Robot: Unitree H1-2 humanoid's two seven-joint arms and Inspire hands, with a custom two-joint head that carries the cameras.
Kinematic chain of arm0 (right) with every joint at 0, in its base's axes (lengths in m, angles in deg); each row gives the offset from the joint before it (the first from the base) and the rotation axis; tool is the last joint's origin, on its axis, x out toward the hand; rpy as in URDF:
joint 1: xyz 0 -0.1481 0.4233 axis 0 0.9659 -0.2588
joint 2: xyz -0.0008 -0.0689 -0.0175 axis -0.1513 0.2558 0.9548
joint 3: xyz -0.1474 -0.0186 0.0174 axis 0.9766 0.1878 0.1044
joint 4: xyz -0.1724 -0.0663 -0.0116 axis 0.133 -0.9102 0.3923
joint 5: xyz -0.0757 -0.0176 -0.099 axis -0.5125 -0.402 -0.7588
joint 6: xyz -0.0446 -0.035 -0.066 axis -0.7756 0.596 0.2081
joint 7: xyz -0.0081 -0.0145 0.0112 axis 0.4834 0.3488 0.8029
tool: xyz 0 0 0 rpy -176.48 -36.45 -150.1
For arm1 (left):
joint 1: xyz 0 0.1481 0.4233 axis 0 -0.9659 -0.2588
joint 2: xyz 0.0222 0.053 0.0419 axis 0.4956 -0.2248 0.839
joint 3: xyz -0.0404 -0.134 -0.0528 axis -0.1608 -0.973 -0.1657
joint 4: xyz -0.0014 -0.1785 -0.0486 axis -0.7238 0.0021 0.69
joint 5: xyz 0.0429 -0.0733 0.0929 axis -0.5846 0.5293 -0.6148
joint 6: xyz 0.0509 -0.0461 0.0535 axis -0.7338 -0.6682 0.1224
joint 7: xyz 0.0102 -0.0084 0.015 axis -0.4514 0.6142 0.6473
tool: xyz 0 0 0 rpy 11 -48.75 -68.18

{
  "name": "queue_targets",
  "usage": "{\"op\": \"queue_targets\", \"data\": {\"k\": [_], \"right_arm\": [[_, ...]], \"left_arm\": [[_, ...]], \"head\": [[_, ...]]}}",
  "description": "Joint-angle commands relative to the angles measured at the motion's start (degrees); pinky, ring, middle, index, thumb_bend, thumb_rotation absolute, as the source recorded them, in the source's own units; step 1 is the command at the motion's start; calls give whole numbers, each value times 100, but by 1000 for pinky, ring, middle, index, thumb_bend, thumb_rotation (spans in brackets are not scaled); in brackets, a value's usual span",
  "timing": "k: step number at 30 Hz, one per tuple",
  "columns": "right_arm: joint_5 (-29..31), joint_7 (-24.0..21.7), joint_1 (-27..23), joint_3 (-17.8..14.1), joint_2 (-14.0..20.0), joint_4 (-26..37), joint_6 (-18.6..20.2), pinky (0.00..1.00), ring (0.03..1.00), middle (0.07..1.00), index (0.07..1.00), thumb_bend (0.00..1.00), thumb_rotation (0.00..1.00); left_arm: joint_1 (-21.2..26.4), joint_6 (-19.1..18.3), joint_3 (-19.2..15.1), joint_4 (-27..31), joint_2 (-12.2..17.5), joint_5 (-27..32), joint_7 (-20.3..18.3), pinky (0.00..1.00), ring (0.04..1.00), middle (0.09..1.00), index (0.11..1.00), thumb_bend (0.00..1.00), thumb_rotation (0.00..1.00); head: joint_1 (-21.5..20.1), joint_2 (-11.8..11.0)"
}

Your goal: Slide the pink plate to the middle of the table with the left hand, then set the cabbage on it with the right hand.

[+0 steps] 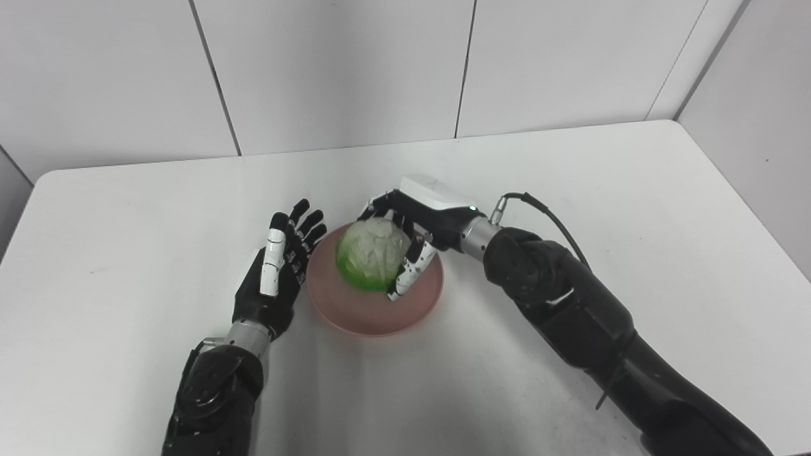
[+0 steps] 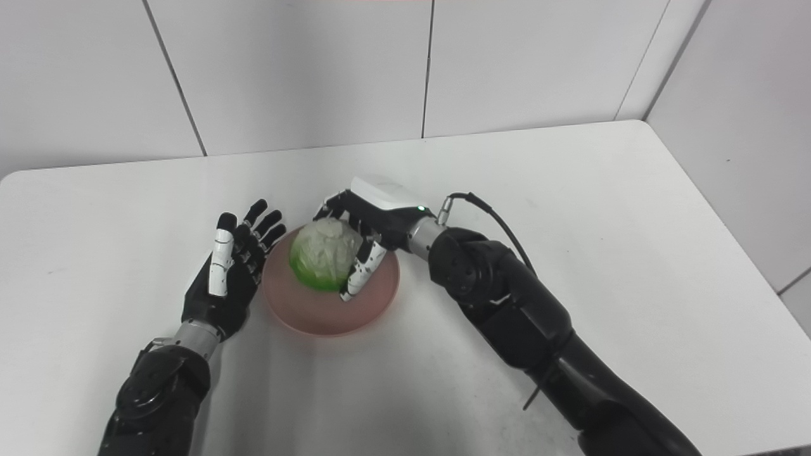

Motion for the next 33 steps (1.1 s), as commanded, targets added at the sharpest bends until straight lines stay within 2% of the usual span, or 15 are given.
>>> {"op": "queue_targets", "data": {"k": [1, 13, 19, 20, 21, 22, 24, 26, 27, 28, 29, 33], "right_arm": [[-53, 175, -119, -38, -29, 8, -343, 421, 471, 483, 492, 527, 0], [-96, 496, 46, -50, -276, -366, -680, 396, 446, 459, 510, 526, 0], [-127, 452, 34, -21, -306, -366, -660, 469, 535, 479, 511, 526, 0], [-146, 441, 25, -6, -299, -356, -668, 490, 573, 582, 502, 521, 77], [-175, 427, 16, 15, -286, -334, -682, 513, 609, 645, 547, 569, 96], [-189, 387, 2, 34, -270, -313, -680, 545, 654, 706, 690, 703, 91], [-214, 163, -55, 103, -195, -214, -593, 557, 670, 726, 735, 742, 97], [-256, -110, -117, 178, -106, -105, -494, 626, 747, 789, 808, 810, 248], [-325, -255, -152, 236, -55, -55, -459, 678, 801, 834, 846, 855, 361], [-400, -404, -189, 307, 3, -12, -453, 685, 808, 839, 851, 860, 376], [-454, -515, -215, 353, 43, 20, -448, 731, 852, 881, 877, 892, 463], [-674, -993, -281, 462, 120, 241, -171, 831, 947, 969, 945, 948, 615]], "left_arm": [[-88, -316, 66, -204, -14, -108, 11, 974, 968, 961, 974, 896, 940], [-95, -296, 75, -214, -53, -136, 50, 967, 962, 957, 967, 882, 945], [-94, -301, 95, -208, -59, -159, 82, 954, 954, 946, 958, 877, 954], [-93, -291, 101, -210, -55, -156, 74, 955, 958, 949, 961, 874, 958], [-95, -290, 102, -202, -56, -144, 66, 957, 962, 953, 963, 867, 961], [-96, -282, 103, -199, -57, -137, 62, 960, 965, 956, 962, 858, 960], [-90, -271, 110, -215, -54, -143, 58, 960, 965, 957, 962, 855, 960], [-81, -255, 122, -241, -49, -160, 57, 965, 963, 954, 958, 864, 962], [-78, -260, 120, -249, -52, -152, 54, 968, 964, 954, 959, 867, 962], [-78, -248, 127, -250, -49, -156, 47, 969, 964, 954, 959, 868, 962], [-77, -239, 132, -250, -46, -159, 42, 967, 965, 957, 962, 862, 969], [-65, -170, 160, -302, -17, -171, 5, 976, 971, 963, 971, 871, 976]], "head": [[12, -6], [29, -61], [43, -71], [45, -73], [45, -73], [43, -80], [40, -90], [53, -96], [53, -96], [58, -102], [58, -102], [69, -116]]}}
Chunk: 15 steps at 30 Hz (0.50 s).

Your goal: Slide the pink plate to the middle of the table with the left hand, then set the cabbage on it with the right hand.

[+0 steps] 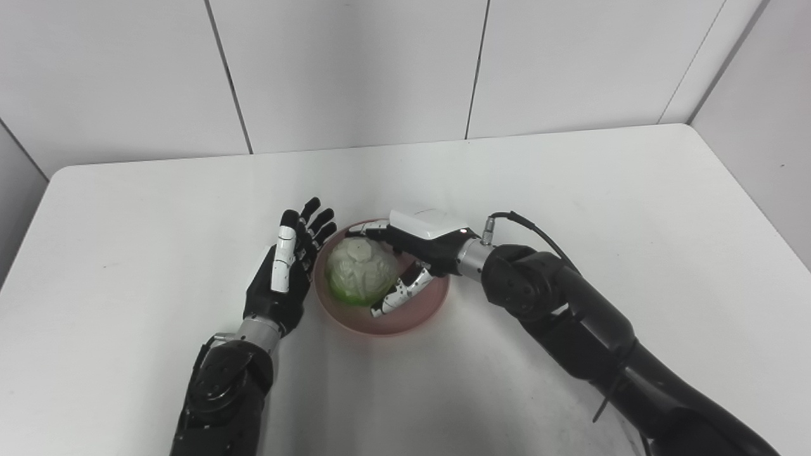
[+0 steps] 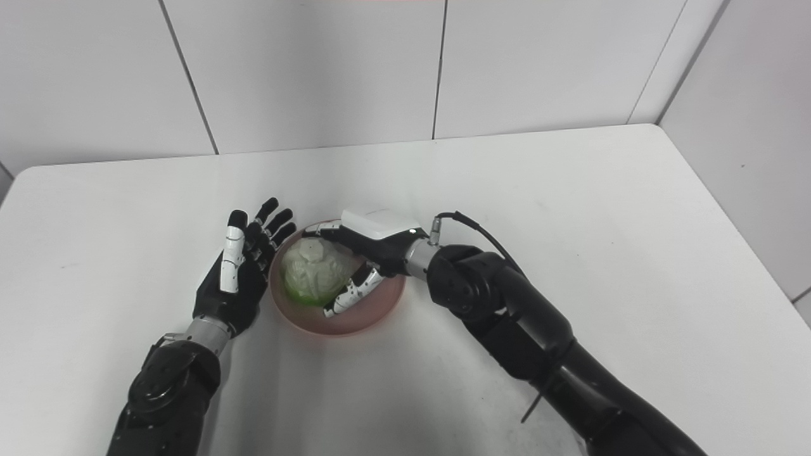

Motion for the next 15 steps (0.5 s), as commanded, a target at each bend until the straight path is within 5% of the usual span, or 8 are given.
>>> {"op": "queue_targets", "data": {"k": [1, 15], "right_arm": [[-123, -194, -125, 28, 40, 155, 146, 853, 963, 985, 960, 957, 631], [28, -660, -172, -496, 184, 954, 361, 967, 1000, 1000, 999, 1000, 629]], "left_arm": [[-93, -220, 95, -238, -21, -159, -10, 975, 969, 961, 969, 873, 975], [-113, -219, 29, -212, -29, -64, -39, 982, 972, 967, 978, 875, 957]], "head": [[8, 2], [-24, -46]]}}
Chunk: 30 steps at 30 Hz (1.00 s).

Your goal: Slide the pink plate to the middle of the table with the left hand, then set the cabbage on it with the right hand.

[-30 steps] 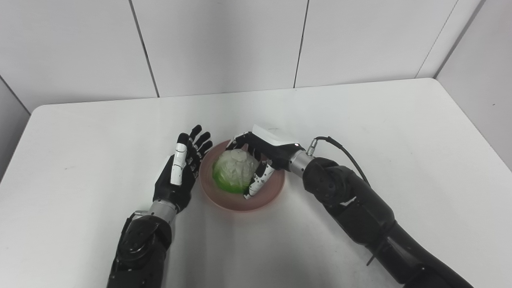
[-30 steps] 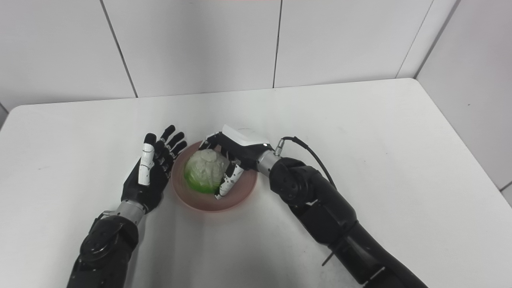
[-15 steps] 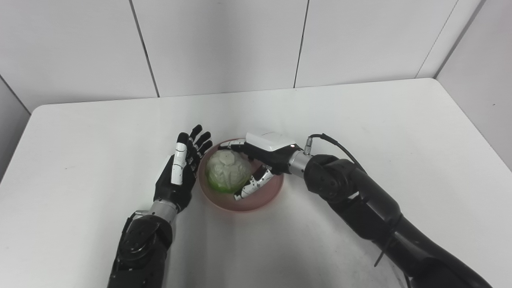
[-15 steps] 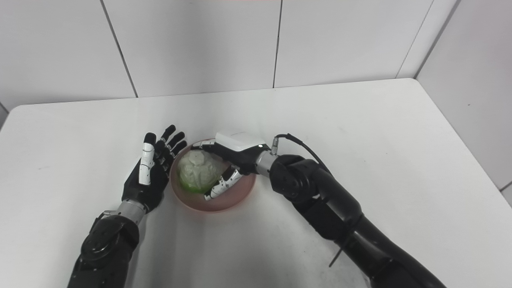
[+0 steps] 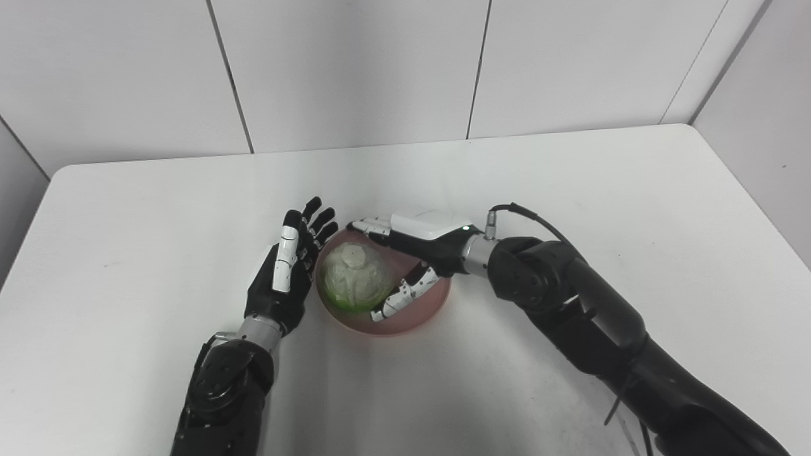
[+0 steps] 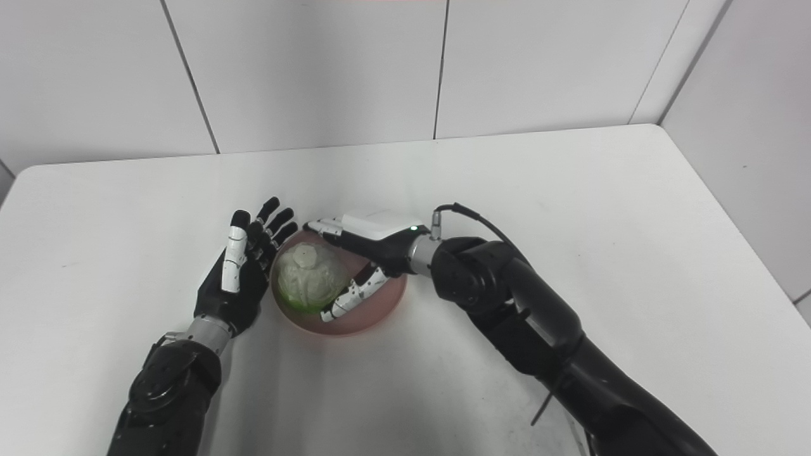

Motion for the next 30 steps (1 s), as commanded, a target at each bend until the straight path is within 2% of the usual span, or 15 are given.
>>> {"op": "queue_targets", "data": {"k": [1, 5, 8, 9, 11, 13, 14, 16, 18, 21, 22, 24, 30], "right_arm": [[149, 76, -174, -254, 54, 320, 77, 968, 1000, 1000, 999, 1000, 625], [571, 284, -96, -717, -51, 556, 72, 976, 1000, 1000, 1000, 1000, 647], [992, 382, -45, -1034, -153, 598, 107, 942, 1000, 1000, 1000, 1000, 657], [1141, 447, -27, -1161, -203, 594, 139, 913, 1000, 1000, 1000, 1000, 710], [1351, 586, 17, -1402, -326, 631, 339, 894, 1000, 1000, 1000, 1000, 720], [1482, 849, 111, -1616, -475, 626, 369, 940, 1000, 1000, 1000, 980, 835], [1536, 966, 189, -1704, -545, 633, 421, 942, 1000, 1000, 1000, 979, 841], [1632, 1173, 385, -1841, -650, 684, 492, 894, 990, 1000, 1000, 918, 953], [1720, 1349, 584, -1957, -718, 707, 487, 891, 989, 1000, 1000, 856, 988], [1901, 1673, 855, -2169, -907, 673, 519, 928, 999, 1000, 1000, 837, 1000], [2092, 1826, 976, -2308, -1040, 614, 446, 967, 1000, 1000, 1000, 824, 1000], [2313, 2145, 1190, -2502, -1246, 482, 239, 983, 1000, 1000, 1000, 818, 1000], [2382, 2760, 1628, -2613, -1402, 182, -191, 998, 1000, 1000, 1000, 772, 1000]], "left_arm": [[-124, -234, 36, -188, -25, -59, -23, 979, 971, 966, 976, 874, 957], [-141, -299, 25, -123, -13, -59, -12, 978, 977, 967, 974, 884, 959], [-155, -289, 21, -100, -11, -61, -10, 979, 977, 967, 973, 889, 958], [-158, -281, 16, -90, -14, -63, -2, 977, 974, 965, 971, 889, 960], [-167, -236, -2, -77, -29, -59, 13, 973, 967, 959, 969, 880, 953], [-188, -245, -13, -5, -46, -70, 54, 978, 964, 956, 970, 869, 957], [-210, -222, -8, 42, -49, -103, 83, 978, 964, 955, 969, 868, 957], [-254, -205, 1, 153, -54, -172, 155, 964, 958, 953, 962, 851, 974], [-297, -202, -20, 259, -78, -227, 229, 951, 953, 952, 964, 833, 980], [-380, -143, -32, 433, -114, -362, 384, 961, 954, 956, 968, 825, 969], [-415, 9, -33, 443, -121, -431, 421, 978, 970, 973, 982, 824, 976], [-483, 381, -40, 416, -173, -672, 610, 970, 972, 977, 981, 835, 972], [-596, 1275, -1, 290, -258, -1367, 1071, 955, 965, 968, 972, 827, 984]], "head": [[-2, -2], [-14, -5], [-10, -5], [-10, -5], [-3, -13], [-11, -30], [-27, -51], [-23, -60], [-16, -65], [-9, -84], [-9, -88], [-6, -101], [-6, -143]]}}
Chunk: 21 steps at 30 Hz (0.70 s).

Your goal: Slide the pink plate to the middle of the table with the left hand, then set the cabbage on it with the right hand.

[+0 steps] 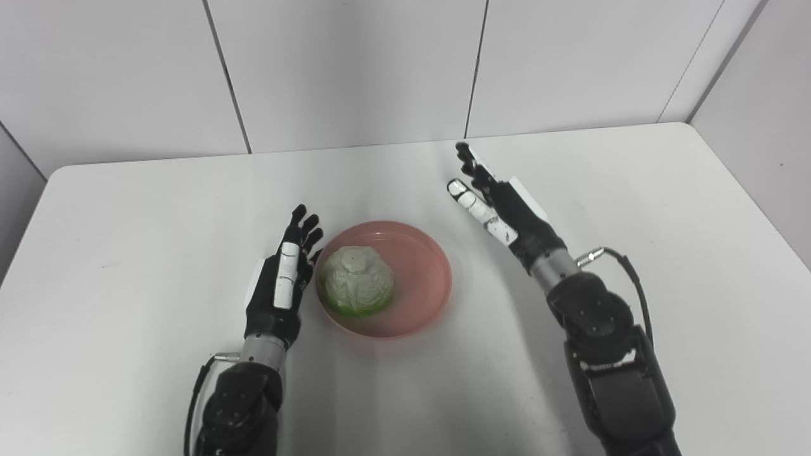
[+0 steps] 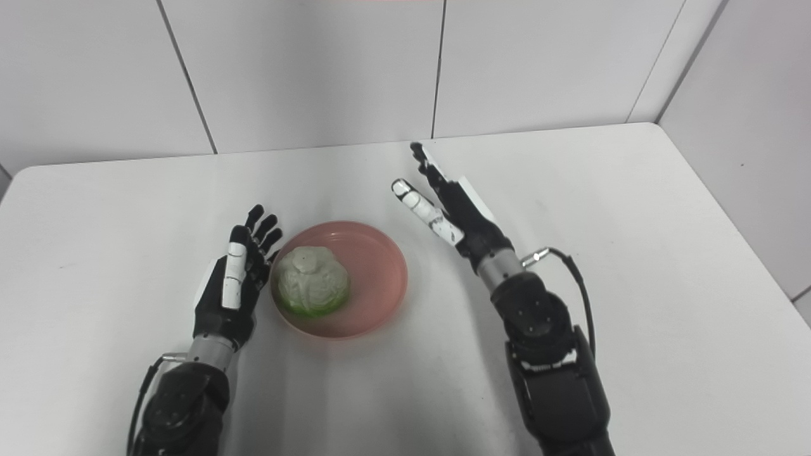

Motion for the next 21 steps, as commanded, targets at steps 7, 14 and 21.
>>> {"op": "queue_targets", "data": {"k": [7, 14, 21], "right_arm": [[741, 649, 245, -259, -250, -421, -1137, 1000, 1000, 1000, 1000, 619, 1000], [1092, 753, 384, -251, -360, -594, -1388, 1000, 1000, 1000, 1000, 475, 1000], [1159, 932, 584, -203, -505, -651, -1517, 1000, 1000, 1000, 1000, 425, 1000]], "left_arm": [[-101, 844, 100, 0, 135, -849, 379, 985, 996, 998, 998, 792, 1000], [-210, 1112, 123, -40, 108, -1265, 612, 972, 987, 991, 988, 781, 1000], [-303, 1177, 155, -57, 188, -1356, 547, 968, 988, 993, 992, 786, 1000]], "head": [[82, -60], [192, -108], [368, -170]]}}
